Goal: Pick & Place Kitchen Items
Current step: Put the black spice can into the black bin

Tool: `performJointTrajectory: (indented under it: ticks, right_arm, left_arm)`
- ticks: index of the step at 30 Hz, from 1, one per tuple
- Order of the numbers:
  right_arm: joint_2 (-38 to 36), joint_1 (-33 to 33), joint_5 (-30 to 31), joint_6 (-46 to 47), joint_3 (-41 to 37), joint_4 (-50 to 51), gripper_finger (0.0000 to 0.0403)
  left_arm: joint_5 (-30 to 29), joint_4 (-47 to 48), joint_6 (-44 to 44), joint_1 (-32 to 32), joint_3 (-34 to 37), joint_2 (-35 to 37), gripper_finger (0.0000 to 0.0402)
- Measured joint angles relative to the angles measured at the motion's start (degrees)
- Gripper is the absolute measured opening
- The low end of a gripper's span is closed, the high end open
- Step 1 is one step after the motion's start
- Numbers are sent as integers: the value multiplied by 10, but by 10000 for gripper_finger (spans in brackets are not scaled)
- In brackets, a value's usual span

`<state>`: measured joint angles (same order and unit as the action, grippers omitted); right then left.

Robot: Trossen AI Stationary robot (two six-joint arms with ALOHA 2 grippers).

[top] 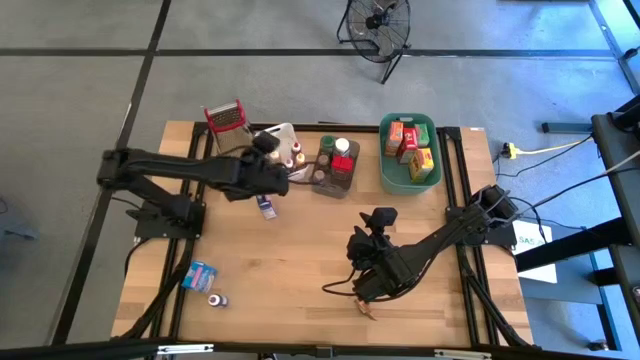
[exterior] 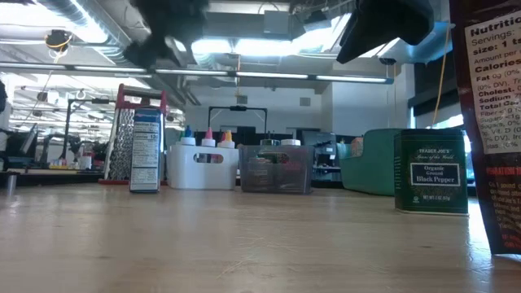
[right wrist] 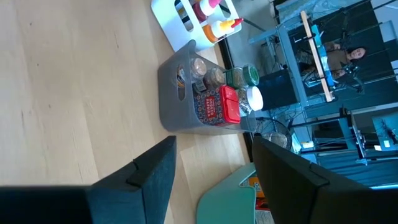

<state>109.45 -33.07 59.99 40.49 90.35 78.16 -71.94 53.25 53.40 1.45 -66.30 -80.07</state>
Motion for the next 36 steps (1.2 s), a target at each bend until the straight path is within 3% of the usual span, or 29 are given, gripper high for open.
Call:
performJointTrajectory:
  ticks: [7, 13, 18, 27, 31, 36]
  right_arm:
    - [0, 1, 15, -11, 0, -3, 213]
    - [0, 8, 16, -24, 0, -14, 213]
    - [0, 20, 19, -26, 0, -28, 213]
    - [0, 32, 26, -52, 0, -76, 213]
    - [0, 32, 25, -72, 0, -110, 213]
    - [0, 34, -39, -123, 3, -145, 213]
  left_arm:
    - [45, 6, -106, -44, -2, 110, 168]
    - [158, 7, -191, -64, -3, 153, 169]
    - [301, 10, -255, -52, -2, 169, 169]
    - [384, 51, -352, -8, -2, 168, 169]
    - [391, 66, -384, -5, -2, 168, 169]
    - [402, 88, -463, -11, -2, 178, 169]
